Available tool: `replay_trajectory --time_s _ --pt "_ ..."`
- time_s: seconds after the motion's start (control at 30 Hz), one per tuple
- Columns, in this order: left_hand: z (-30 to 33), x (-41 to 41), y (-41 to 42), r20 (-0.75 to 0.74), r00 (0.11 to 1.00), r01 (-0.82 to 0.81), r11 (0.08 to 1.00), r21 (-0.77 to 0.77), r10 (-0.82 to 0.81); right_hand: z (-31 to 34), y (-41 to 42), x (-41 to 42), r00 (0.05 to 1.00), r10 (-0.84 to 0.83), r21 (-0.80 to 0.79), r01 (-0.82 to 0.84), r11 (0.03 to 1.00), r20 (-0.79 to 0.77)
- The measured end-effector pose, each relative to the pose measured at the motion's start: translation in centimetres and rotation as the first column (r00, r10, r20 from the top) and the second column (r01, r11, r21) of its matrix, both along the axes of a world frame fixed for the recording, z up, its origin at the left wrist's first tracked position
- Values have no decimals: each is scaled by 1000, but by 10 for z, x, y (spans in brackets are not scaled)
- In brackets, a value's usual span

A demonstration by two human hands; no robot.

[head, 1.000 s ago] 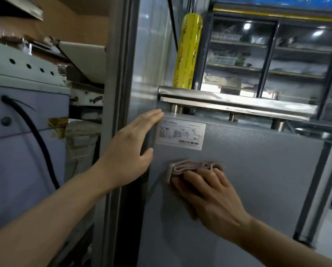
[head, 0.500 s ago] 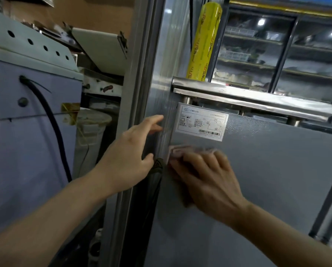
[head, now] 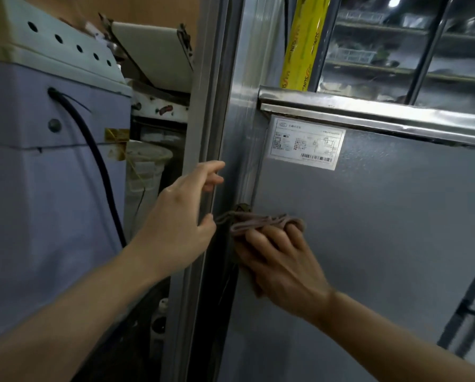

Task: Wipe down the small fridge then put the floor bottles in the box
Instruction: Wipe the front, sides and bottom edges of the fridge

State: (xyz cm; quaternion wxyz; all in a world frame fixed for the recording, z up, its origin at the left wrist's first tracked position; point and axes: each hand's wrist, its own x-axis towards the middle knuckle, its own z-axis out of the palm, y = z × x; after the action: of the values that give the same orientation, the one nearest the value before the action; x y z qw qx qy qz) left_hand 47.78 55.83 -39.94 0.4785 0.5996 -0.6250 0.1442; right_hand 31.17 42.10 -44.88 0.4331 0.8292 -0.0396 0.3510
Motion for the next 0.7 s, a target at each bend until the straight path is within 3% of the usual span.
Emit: replay_trajectory --time_s 0.13,0.27,0.33,0.4,0.5,0.6,0.63,0.7 --pt "-7 -8 3 7 1000 23 999 48 -23 13 1 -10 998 -20 -83 16 996 -53" --pt "-3 -18 -10 -13 1000 -7 1000 27 7 76 -14 -26 932 -77 4 80 997 355" --pt "-4 -26 -21 -37 999 -22 999 36 24 80 -22 -35 896 -128 48 119 992 426" --pt "-10 -36 -32 -67 997 -23 997 72 28 47 -23 -47 912 -138 55 126 990 387" --pt "-20 -52 -43 -84 993 -69 992 106 78 -24 -24 -79 986 -125 11 124 992 115" --pt "-25 -64 -50 -96 981 -162 982 95 171 -38 -28 -106 985 -145 -51 141 989 -92" --pt "-25 -68 -52 -102 973 -197 976 90 206 -28 -30 -107 987 -138 -63 134 989 -76" --pt "-24 -75 -57 -102 957 -263 961 86 271 5 -34 -104 989 -110 -54 115 992 99"
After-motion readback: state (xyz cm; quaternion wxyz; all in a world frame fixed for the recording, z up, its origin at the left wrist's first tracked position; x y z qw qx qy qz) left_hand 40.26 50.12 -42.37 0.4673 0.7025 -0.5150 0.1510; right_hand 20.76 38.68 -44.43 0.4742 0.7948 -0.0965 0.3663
